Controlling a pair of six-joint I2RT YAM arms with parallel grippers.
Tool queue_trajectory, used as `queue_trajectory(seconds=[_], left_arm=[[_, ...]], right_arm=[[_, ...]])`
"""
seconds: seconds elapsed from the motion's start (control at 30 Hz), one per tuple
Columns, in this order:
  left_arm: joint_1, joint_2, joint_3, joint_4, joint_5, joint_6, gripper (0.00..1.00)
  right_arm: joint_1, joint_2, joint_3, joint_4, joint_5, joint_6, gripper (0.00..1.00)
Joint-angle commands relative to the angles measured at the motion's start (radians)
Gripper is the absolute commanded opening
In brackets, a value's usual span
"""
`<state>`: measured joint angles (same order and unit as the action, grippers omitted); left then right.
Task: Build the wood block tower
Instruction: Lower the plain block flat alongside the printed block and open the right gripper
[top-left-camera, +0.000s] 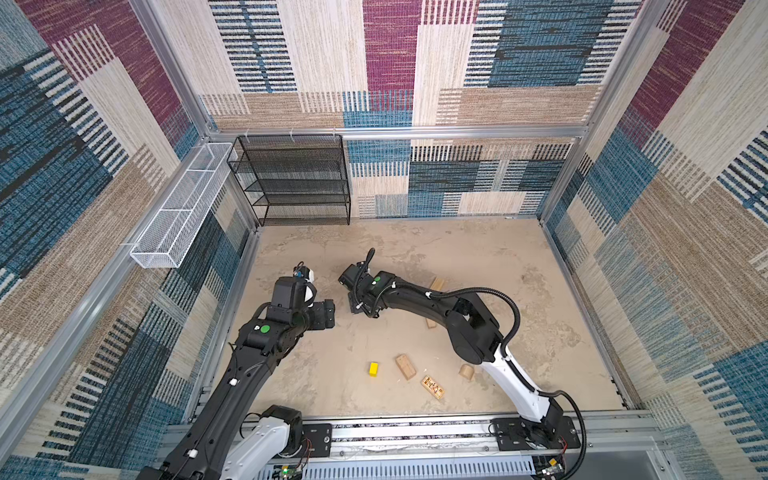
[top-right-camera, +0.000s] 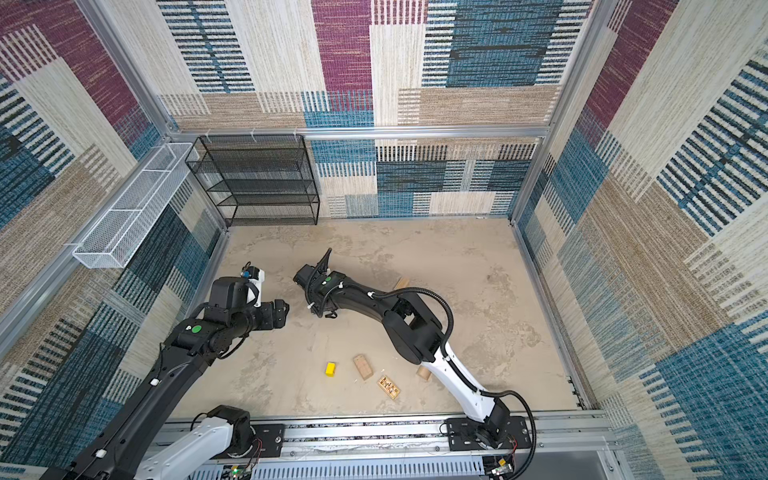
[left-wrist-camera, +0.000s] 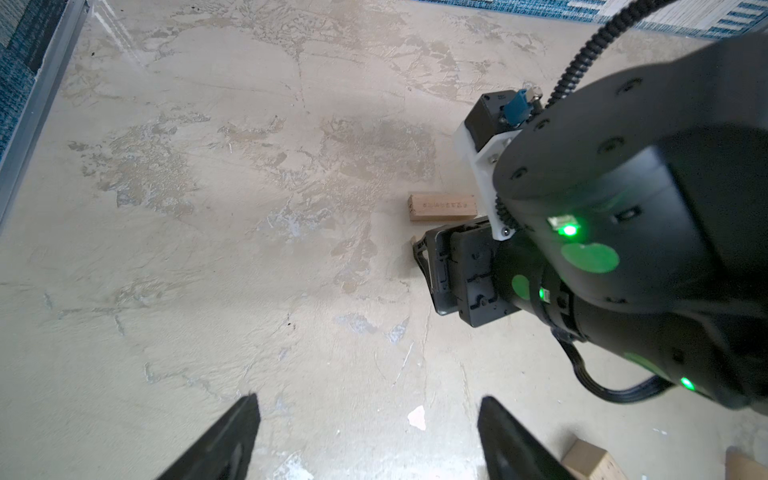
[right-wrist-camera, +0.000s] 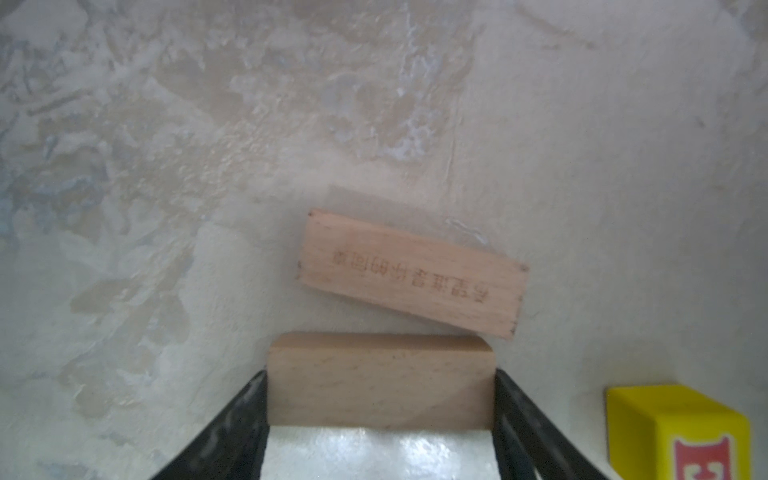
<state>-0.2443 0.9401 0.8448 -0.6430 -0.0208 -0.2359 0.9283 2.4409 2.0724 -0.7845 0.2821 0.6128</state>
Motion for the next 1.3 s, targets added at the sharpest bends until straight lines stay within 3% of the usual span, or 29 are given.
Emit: queue_trajectory(seconds=[0.0, 0.53, 1.27], left_arm=[[0.0, 0.002, 0.002, 0.005, 0.005, -0.013, 0.87], [0.0, 0.0, 0.002, 0.005, 0.004, -0.013, 0.87], [0.0, -0.004, 0.002, 0.002, 0.001, -0.013, 0.87]], right_arm=[[-0.002, 0.005, -0.006, -0.041, -0.008, 0.086, 0.73], [-0.004, -0.013, 0.014, -0.03, -0.064, 0.095, 0.91], [0.029, -0.095, -0.05, -0.05, -0.04, 0.1, 0.83]])
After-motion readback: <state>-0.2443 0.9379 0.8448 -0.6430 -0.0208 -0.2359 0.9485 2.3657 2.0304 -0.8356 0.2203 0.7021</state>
